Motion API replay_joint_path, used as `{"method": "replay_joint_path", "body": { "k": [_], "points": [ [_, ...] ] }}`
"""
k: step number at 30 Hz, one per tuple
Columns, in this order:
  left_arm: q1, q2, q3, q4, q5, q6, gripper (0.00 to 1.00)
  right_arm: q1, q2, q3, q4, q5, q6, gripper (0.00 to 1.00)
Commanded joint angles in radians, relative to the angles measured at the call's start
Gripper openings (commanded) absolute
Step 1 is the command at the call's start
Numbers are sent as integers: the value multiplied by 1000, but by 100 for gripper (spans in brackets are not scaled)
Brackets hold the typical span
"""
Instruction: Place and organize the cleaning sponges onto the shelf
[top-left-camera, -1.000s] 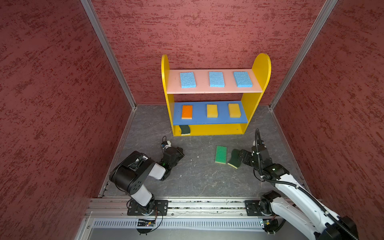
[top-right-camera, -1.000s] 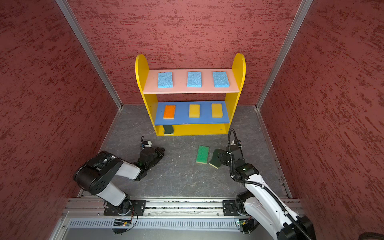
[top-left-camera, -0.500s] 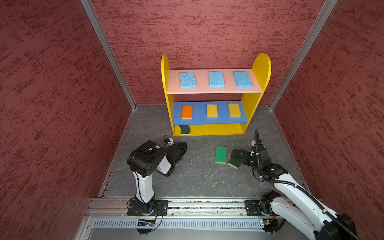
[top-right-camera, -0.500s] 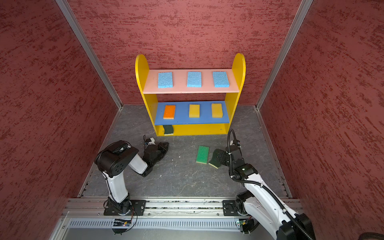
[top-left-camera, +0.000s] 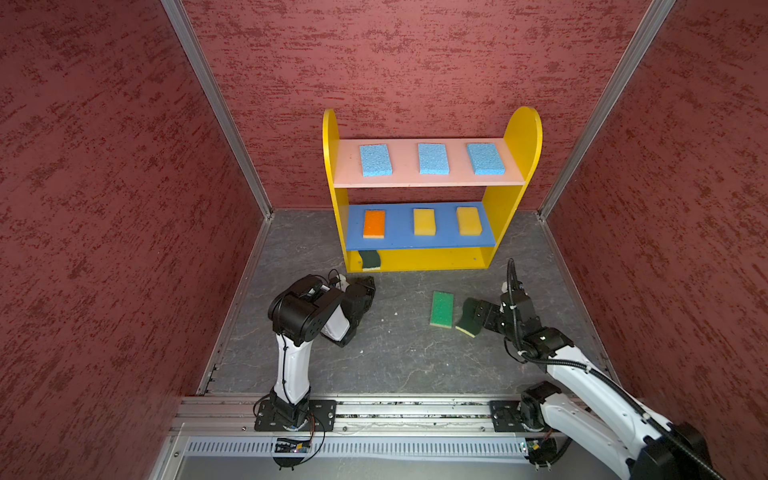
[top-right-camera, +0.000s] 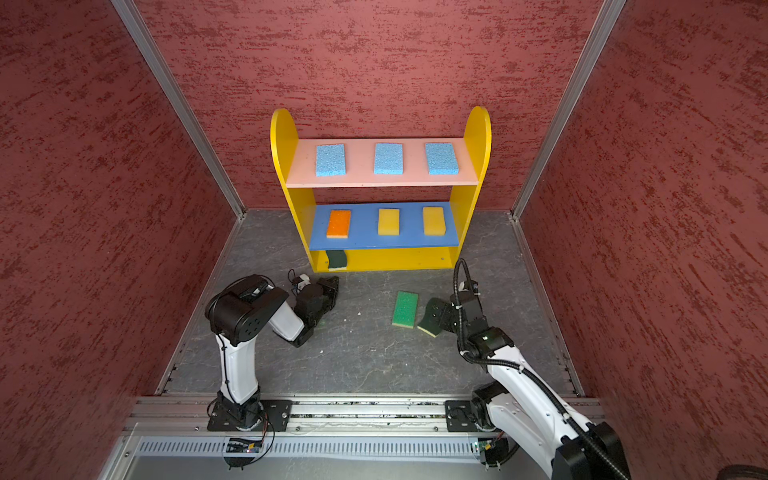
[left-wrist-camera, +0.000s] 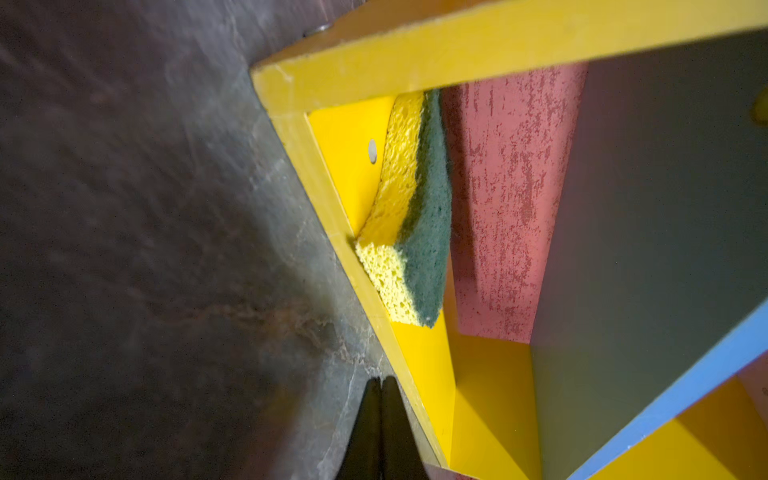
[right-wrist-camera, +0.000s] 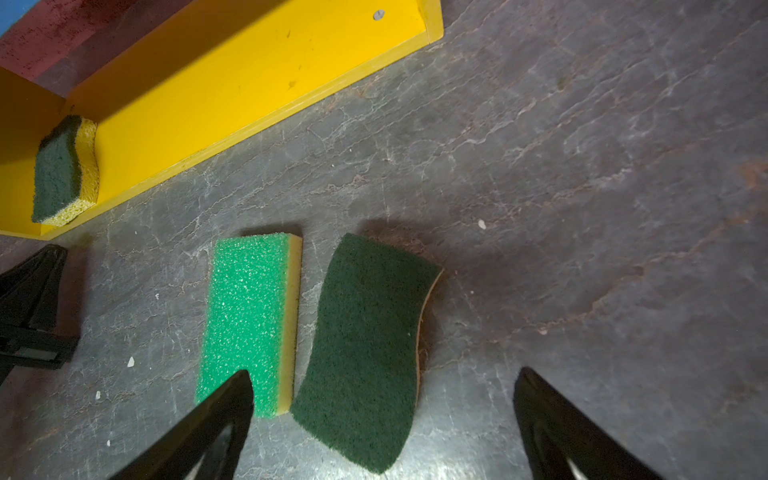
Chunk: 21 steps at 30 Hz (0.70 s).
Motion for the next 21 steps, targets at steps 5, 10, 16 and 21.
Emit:
{"method": "replay_joint_path", "body": {
  "k": [5,10,16,21],
  "points": [
    [1,88,44,0,-63,-105,0,5,-2,7,20,15,-26,99],
    [5,106,74,-42,-67,-125,0,6,5,7,26,10,-26,99],
    [14,123,99,-60,-75,-167,0,6,9,4,32,10,-20,99],
    [22,131,117,-84,-92,-174,0,5,20,2,36,10,-19,99]
  ]
}}
